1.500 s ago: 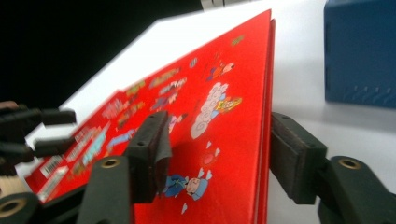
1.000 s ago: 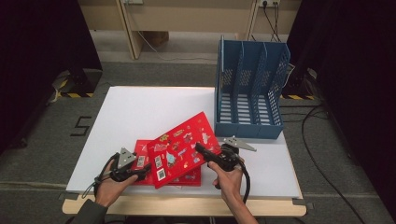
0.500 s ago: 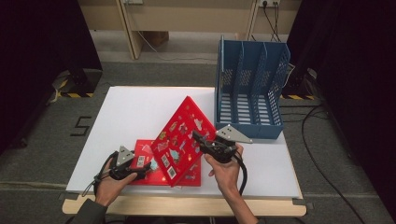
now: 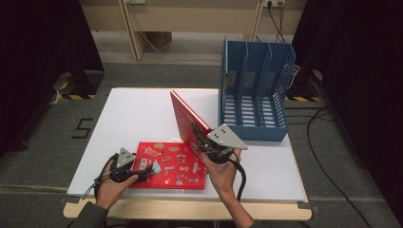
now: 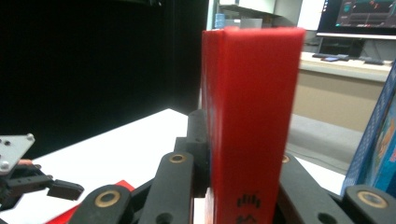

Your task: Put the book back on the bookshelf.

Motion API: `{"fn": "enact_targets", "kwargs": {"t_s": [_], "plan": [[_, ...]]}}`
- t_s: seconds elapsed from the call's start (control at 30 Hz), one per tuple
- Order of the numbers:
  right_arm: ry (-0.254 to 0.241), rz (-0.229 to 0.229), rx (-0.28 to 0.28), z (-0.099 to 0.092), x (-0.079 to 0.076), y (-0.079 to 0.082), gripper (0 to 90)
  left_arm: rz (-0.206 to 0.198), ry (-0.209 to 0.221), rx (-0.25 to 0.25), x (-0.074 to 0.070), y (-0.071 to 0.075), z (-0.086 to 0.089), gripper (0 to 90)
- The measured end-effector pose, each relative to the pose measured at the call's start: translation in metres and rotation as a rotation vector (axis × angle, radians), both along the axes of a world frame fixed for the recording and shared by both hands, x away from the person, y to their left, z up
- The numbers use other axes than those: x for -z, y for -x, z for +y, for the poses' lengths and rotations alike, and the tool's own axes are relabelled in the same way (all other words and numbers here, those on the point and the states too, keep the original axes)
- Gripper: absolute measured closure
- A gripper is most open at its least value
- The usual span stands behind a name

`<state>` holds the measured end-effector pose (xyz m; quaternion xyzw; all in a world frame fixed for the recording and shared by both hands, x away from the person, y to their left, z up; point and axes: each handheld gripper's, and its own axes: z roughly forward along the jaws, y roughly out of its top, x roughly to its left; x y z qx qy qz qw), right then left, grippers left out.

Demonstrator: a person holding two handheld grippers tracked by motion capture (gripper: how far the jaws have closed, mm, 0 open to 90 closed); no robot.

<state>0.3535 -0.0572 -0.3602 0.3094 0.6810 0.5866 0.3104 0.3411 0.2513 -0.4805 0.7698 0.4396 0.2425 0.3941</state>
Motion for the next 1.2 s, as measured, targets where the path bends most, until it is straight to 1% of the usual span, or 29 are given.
{"fn": "enact_targets", "kwargs": {"t_s": [0.03, 0.1, 0.13, 0.17, 0.2, 0.23, 0.27, 0.37, 0.4, 0.47, 0.57, 0.6, 0.63, 0.67, 0.7, 0.77, 0.8, 0.93, 0.97, 1.0, 1.07, 1.1, 1.13, 1.17, 1.2], "plan": [[0.01, -0.012, 0.009, 0.002, 0.0, 0.001, 79.6, 0.001, 0.0, 0.001, 0.0, 0.0, 0.0, 19.1], [-0.004, -0.005, 0.02, 0.004, 0.0, 0.002, 79.5, 0.001, -0.001, 0.003, 0.001, -0.001, 0.0, 19.1], [-0.024, 0.012, 0.03, 0.005, 0.001, 0.002, 79.4, 0.002, -0.002, 0.005, 0.001, -0.001, 0.0, 19.1], [-0.034, 0.008, 0.038, 0.005, 0.001, 0.0, 79.3, 0.003, -0.003, 0.007, 0.001, -0.001, -0.001, 19.1], [-0.062, 0.026, 0.047, 0.005, 0.001, 0.0, 79.0, 0.004, -0.005, 0.011, 0.0, 0.0, -0.001, 19.1], [-0.08, 0.021, 0.06, 0.004, 0.003, 0.0, 79.0, 0.002, -0.005, 0.01, 0.0, 0.0, -0.001, 19.1], [-0.079, 0.008, 0.074, 0.004, 0.005, 0.0, 79.0, 0.003, -0.005, 0.009, 0.0, -0.001, 0.0, 19.1], [-0.114, 0.015, 0.09, 0.004, 0.007, 0.001, 78.3, 0.002, -0.003, 0.006, 0.001, -0.001, 0.001, 19.1], [-0.111, 0.003, 0.096, 0.005, 0.008, 0.002, 78.3, 0.004, -0.005, 0.004, 0.0, -0.001, 0.002, 19.1], [-0.083, -0.028, 0.112, 0.007, 0.01, 0.004, 77.9, 0.005, -0.005, -0.001, 0.0, -0.001, 0.004, 19.1], [-0.086, -0.031, 0.124, 0.007, 0.011, 0.006, 77.3, 0.007, -0.004, -0.011, 0.0, -0.002, 0.007, 19.1], [-0.093, -0.033, 0.121, 0.005, 0.011, 0.005, 77.3, 0.006, -0.002, -0.012, 0.0, -0.002, 0.008, 19.1], [-0.106, -0.018, 0.117, 0.004, 0.012, 0.005, 76.9, 0.006, 0.003, -0.017, 0.0, -0.002, 0.009, 19.1], [-0.101, -0.008, 0.118, 0.003, 0.014, 0.005, 76.1, 0.007, 0.003, -0.017, 0.0, -0.002, 0.01, 19.0], [-0.097, -0.007, 0.118, 0.003, 0.016, 0.004, 75.8, 0.008, 0.003, -0.02, 0.0, -0.002, 0.011, 19.0], [-0.107, 0.012, 0.117, 0.001, 0.022, 0.005, 75.8, 0.011, 0.001, -0.023, 0.0, -0.002, 0.012, 19.0], [-0.093, 0.001, 0.116, 0.0, 0.023, 0.005, 75.8, 0.012, 0.0, -0.023, 0.0, -0.002, 0.012, 19.0], [-0.093, 0.004, 0.117, 0.0, 0.029, 0.007, 75.7, 0.012, 0.0, -0.023, 0.0, -0.002, 0.012, 19.0], [-0.084, 0.006, 0.117, 0.0, 0.031, 0.006, 75.6, 0.011, 0.002, -0.023, 0.0, -0.002, 0.012, 19.0], [-0.088, 0.009, 0.124, 0.0, 0.033, 0.006, 75.5, 0.01, 0.004, -0.024, 0.0, -0.002, 0.012, 19.0], [-0.078, 0.003, 0.134, -0.001, 0.037, 0.005, 75.4, 0.011, 0.003, -0.022, 0.0, -0.002, 0.012, 19.0], [-0.083, 0.016, 0.133, -0.001, 0.039, 0.005, 75.4, 0.011, 0.003, -0.022, 0.0, -0.002, 0.012, 19.0], [-0.086, 0.016, 0.128, 0.0, 0.041, 0.004, 75.4, 0.011, 0.004, -0.022, 0.0, -0.002, 0.012, 19.0], [-0.078, 0.028, 0.128, 0.0, 0.043, 0.004, 75.4, 0.011, 0.005, -0.022, 0.0, -0.002, 0.012, 19.0], [-0.09, 0.034, 0.126, 0.001, 0.046, 0.004, 75.5, 0.011, 0.004, -0.021, 0.0, -0.002, 0.012, 19.0]]}}
